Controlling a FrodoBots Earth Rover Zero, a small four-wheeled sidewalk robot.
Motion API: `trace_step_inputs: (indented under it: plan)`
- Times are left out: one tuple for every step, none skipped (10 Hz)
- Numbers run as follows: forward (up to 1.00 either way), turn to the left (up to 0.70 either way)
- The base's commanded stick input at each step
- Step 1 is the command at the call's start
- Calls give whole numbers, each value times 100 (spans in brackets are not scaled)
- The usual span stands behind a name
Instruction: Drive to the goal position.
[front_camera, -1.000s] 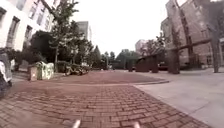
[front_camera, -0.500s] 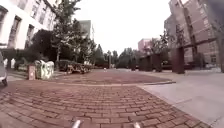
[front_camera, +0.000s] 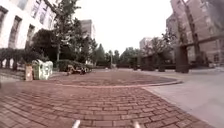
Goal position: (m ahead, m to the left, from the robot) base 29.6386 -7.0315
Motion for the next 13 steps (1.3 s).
trace_step_inputs:
  plan:
    - [70, 0]
    - [70, 0]
    - [70, 0]
    - [70, 0]
    - [70, 0]
    - [70, 0]
    - [70, 0]
    - [70, 0]
    - [70, 0]
    - [70, 0]
    - [70, 0]
    - [70, 0]
    - [70, -4]
